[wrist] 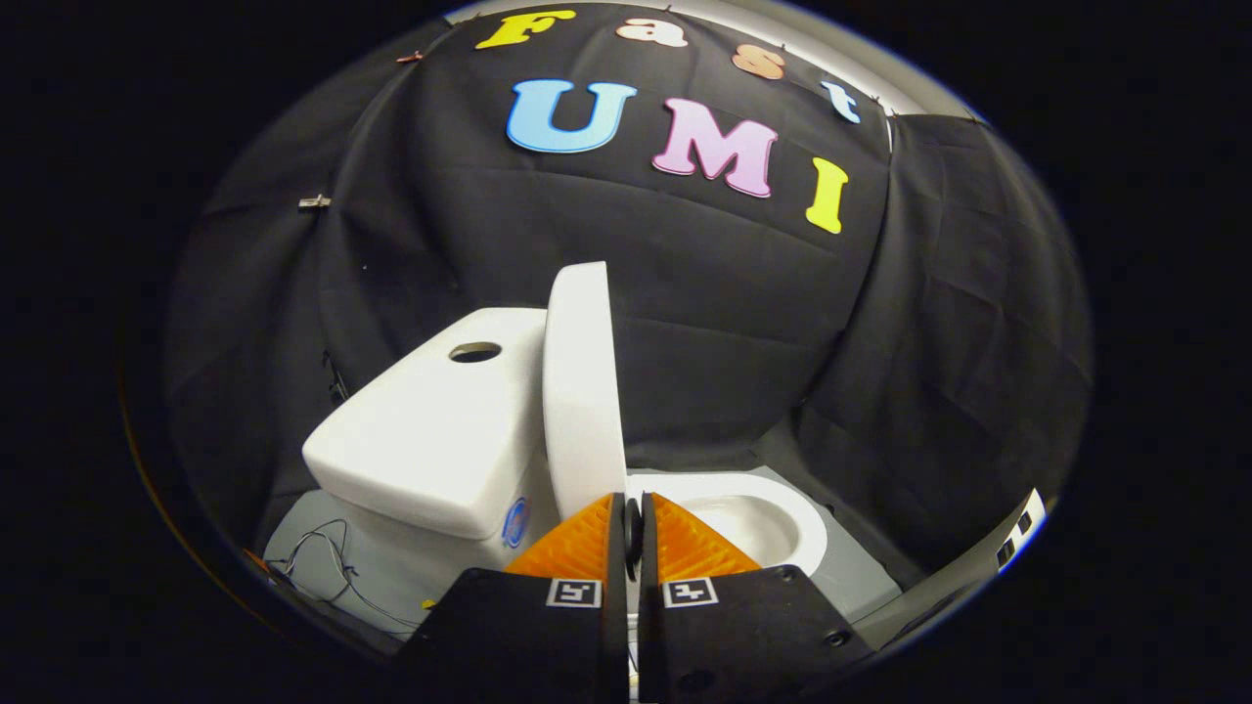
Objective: Open the toilet lid.
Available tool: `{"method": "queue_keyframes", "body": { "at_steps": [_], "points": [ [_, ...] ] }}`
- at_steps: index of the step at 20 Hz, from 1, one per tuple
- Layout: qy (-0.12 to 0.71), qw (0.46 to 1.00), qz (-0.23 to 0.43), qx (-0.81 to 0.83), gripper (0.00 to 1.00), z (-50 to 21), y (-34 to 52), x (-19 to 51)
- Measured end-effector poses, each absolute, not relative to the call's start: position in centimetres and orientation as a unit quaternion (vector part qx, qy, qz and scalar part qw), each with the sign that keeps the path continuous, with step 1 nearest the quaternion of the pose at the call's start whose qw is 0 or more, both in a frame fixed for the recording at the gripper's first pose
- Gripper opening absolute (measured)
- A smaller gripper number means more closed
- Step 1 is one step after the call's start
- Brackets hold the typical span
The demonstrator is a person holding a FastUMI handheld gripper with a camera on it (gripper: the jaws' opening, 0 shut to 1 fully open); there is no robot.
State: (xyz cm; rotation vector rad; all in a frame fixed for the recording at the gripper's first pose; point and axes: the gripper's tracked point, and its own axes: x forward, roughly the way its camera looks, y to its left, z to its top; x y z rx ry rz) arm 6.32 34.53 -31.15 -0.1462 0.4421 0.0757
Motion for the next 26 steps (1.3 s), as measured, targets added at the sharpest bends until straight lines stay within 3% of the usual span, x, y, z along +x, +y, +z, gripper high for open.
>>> {"method": "queue_keyframes", "body": {
  "at_steps": [7, 11, 12, 15, 18, 26],
  "points": [
    [0.209, 0.972, 0.044, -0.1, 0.08, -30.7, 35.1, 5.9],
    [0.207, 0.972, 0.067, -0.086, 0.19, -30.7, 35.5, 6.3],
    [0.213, 0.97, 0.075, -0.086, 0.41, -30.9, 35.8, 6.3],
    [0.217, 0.969, 0.083, -0.087, 0.91, -30.7, 35.6, 5.4],
    [0.211, 0.97, 0.088, -0.075, 0.97, -29.8, 35.6, 5.0],
    [0.185, 0.976, 0.109, -0.033, 0.98, -23.8, 34.3, 4.6]
  ]
}}
